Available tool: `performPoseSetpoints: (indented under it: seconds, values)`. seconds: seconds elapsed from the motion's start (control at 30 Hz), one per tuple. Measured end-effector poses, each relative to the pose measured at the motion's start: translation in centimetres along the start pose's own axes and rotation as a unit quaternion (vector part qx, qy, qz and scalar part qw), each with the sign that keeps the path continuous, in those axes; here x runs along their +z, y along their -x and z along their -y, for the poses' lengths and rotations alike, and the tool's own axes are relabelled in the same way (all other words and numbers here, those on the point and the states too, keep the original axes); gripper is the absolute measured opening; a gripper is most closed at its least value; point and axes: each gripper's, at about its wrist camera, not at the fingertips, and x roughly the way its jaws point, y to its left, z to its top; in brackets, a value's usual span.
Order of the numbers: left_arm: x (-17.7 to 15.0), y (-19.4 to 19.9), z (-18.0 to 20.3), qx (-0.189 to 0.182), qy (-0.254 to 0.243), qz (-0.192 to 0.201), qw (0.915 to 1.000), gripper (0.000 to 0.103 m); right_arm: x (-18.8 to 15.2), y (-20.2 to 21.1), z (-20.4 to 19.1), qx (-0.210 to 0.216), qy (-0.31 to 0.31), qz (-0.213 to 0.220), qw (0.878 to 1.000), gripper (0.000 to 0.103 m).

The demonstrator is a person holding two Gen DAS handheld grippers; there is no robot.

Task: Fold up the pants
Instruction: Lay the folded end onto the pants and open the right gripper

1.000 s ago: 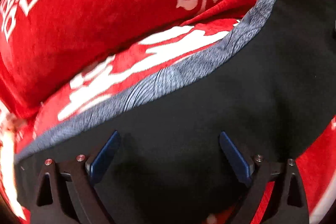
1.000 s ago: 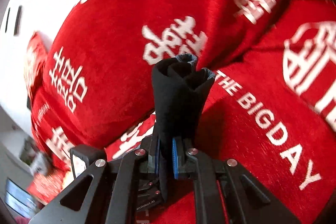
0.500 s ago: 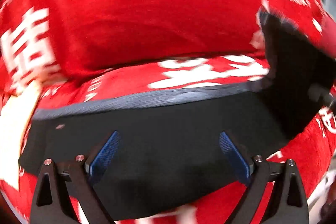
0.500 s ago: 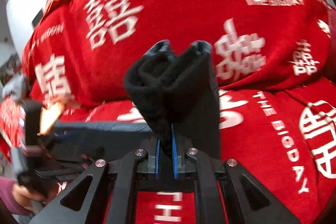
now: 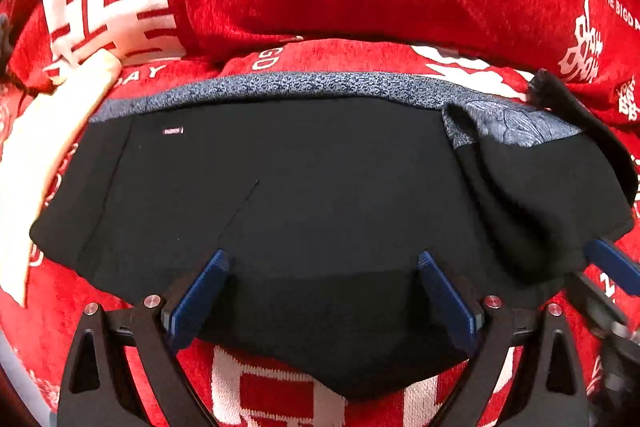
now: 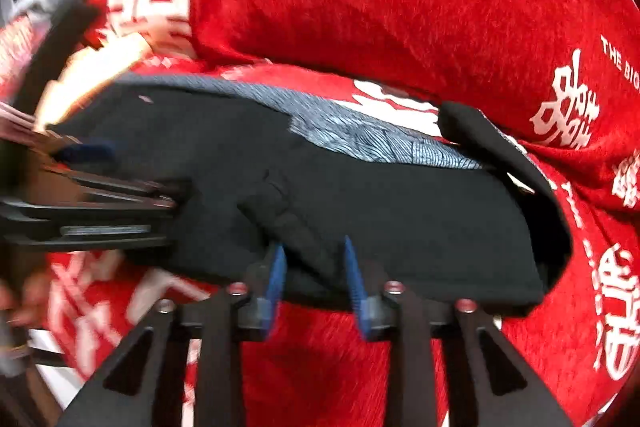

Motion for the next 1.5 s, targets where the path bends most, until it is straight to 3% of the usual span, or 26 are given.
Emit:
performPoseSetpoints:
  seconds: [0.13,0.23,0.33,0.47,0.57,0.6,0.7,0.8,0.83,0.9,0.93,1.07,1.17,1.23,1.3,1.37,1.4,1.5]
  values:
    - [0.3,0.5,0.5,-0.009,0.003,0.014,0.9999,0.097,0.3,2.6,4.9,0.031,-0.109,0.021,0.993,0.041]
    - [0.9,1.5,1.0,-0.024,0.002,0.028,0.9993,0.097,0.2,2.7,9.8,0.092,-0.229,0.036,0.968,0.041]
    - [1.6,2.0,2.7,-0.048,-0.018,0.035,0.9981,0.097,-0.3,1.3,14.2,0.144,-0.330,0.052,0.931,0.041]
    - [2.5,0.8,6.9,-0.066,-0.055,0.031,0.9958,0.097,-0.7,-1.1,17.2,0.175,-0.401,0.057,0.897,0.041]
    - [2.4,-1.7,10.1,-0.041,-0.097,0.014,0.9943,0.097,-0.6,-2.8,19.1,0.206,-0.458,0.074,0.862,0.044]
    - [2.2,-2.6,10.7,-0.030,-0.108,0.002,0.9937,0.097,-0.7,-3.3,19.9,0.222,-0.486,0.086,0.841,0.047]
    - [2.2,-3.0,10.6,-0.036,-0.101,0.007,0.9942,0.097,-0.6,-4.2,21.2,0.240,-0.524,0.112,0.810,0.058]
    - [2.2,-3.1,10.5,-0.037,-0.104,0.007,0.9939,0.097,-0.6,-6.0,22.4,0.241,-0.561,0.110,0.784,0.059]
    - [2.2,-3.1,10.6,-0.034,-0.107,0.010,0.9936,0.097,-0.8,-6.5,22.7,0.242,-0.577,0.110,0.772,0.056]
    - [2.0,-3.0,10.8,-0.031,-0.108,0.013,0.9936,0.097,-1.3,-7.4,23.4,0.257,-0.603,0.112,0.747,0.025]
    - [2.1,-2.9,10.8,-0.031,-0.108,0.013,0.9936,0.097,-1.4,-7.5,23.8,0.261,-0.608,0.110,0.742,0.006]
    - [2.0,-2.9,10.7,-0.034,-0.106,0.012,0.9937,0.098,-1.2,-4.7,24.5,0.305,-0.580,0.142,0.742,0.006]
    - [2.0,-2.9,10.6,-0.034,-0.105,0.015,0.9938,0.099,-0.5,-2.3,23.5,0.373,-0.534,0.142,0.745,0.006]
    - [2.1,-2.8,10.4,-0.035,-0.098,0.013,0.9944,0.099,-0.2,-1.4,21.9,0.391,-0.500,0.117,0.764,0.006]
    - [2.3,-2.4,9.7,-0.024,-0.082,0.012,0.9963,0.099,-0.2,-1.7,19.6,0.378,-0.469,0.078,0.794,0.006]
    - [2.2,-1.4,8.4,-0.013,-0.067,0.018,0.9975,0.099,-0.6,-2.9,17.9,0.362,-0.455,0.046,0.812,0.006]
    - [2.1,-1.0,7.6,-0.007,-0.062,0.021,0.9978,0.099,-1.2,-4.0,16.9,0.351,-0.452,0.023,0.820,0.006]
    - [1.9,0.6,4.7,0.016,-0.046,0.032,0.9983,0.099,-3.0,-6.9,14.9,0.334,-0.457,-0.023,0.824,0.006]
